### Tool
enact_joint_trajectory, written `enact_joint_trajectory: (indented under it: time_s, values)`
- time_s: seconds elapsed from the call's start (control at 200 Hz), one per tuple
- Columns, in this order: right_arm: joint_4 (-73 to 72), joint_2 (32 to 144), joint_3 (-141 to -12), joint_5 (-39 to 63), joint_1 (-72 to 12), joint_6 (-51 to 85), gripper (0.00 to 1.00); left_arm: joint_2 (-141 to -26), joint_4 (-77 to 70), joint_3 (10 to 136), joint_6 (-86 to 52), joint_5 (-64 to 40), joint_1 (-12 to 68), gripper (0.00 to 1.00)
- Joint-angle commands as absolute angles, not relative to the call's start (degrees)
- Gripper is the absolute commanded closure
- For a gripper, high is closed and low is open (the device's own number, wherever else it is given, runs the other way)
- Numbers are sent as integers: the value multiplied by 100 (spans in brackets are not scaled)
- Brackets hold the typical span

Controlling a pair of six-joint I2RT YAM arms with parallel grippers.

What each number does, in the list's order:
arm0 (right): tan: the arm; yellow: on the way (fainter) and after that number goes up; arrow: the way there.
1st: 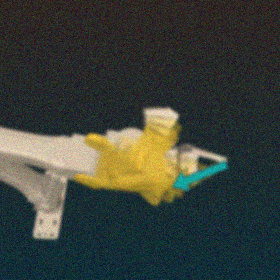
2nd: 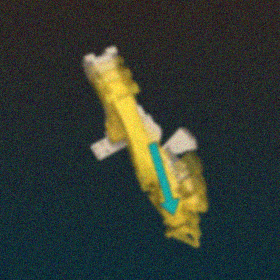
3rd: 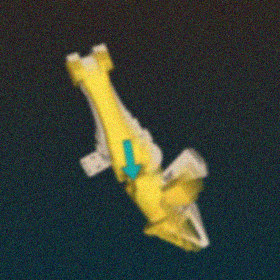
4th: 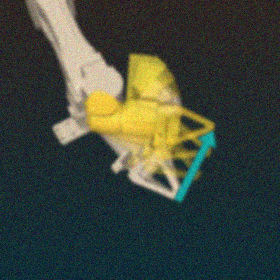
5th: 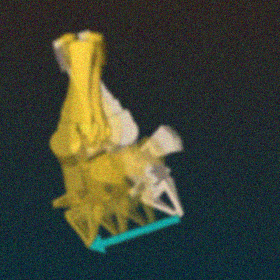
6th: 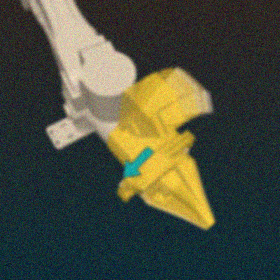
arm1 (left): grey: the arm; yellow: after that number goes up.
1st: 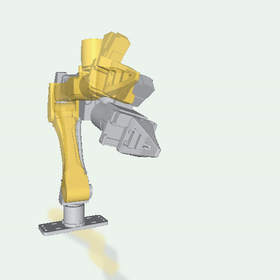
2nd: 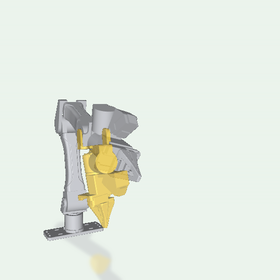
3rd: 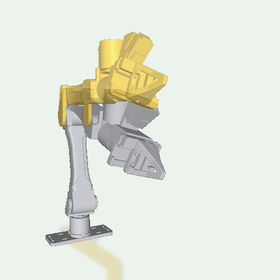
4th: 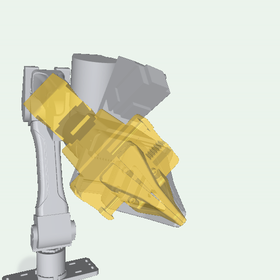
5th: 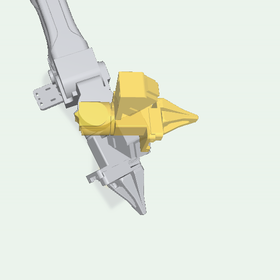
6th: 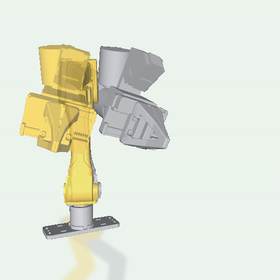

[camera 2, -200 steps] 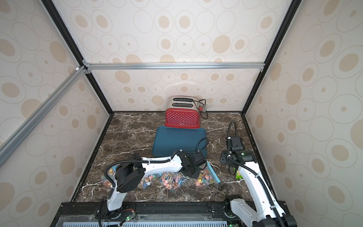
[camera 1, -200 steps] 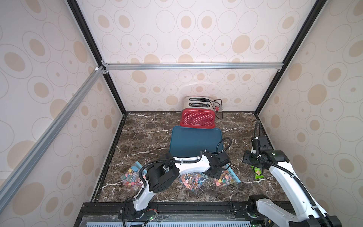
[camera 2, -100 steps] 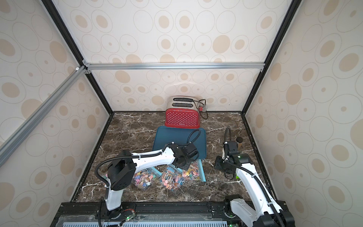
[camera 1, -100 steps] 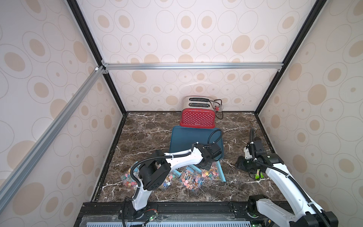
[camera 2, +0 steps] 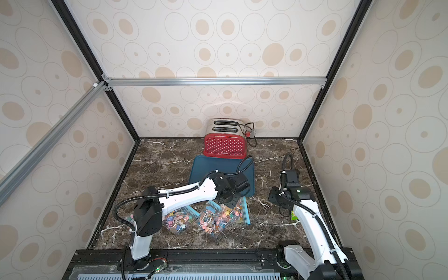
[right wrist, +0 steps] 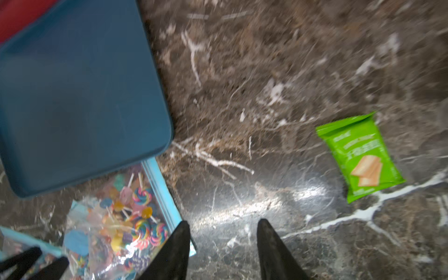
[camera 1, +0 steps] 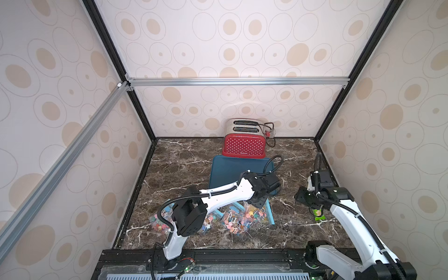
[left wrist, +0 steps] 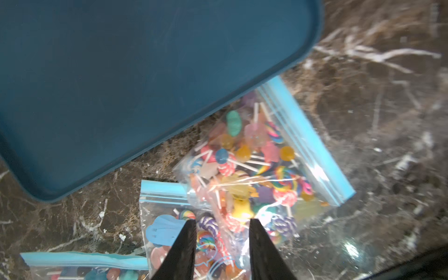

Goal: Pour candies out of the ziploc bag
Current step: Adjust the ziploc bag at the center of the board.

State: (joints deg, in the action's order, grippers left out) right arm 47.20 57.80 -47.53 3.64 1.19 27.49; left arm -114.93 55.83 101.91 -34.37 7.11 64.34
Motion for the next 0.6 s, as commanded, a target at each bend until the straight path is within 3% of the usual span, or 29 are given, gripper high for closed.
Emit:
enact_joint_trajectory:
  time_s: [0.0,0.2,0.401,0.596]
  values:
    - [4781,5862,-4925,428,656,2395,52,-11797,5790,10725,-3965,323,6804,67]
    - [4660,5717,-4893,802,1361,2265,53,-12546,5633,11261,-4902,149,7044,70]
    - [4593,5588,-4808,908,1371,2250,52,-13051,5550,11567,-5524,245,7052,60]
    - [4535,5478,-4733,1054,1371,2241,52,-13489,5550,11892,-5767,427,7050,58]
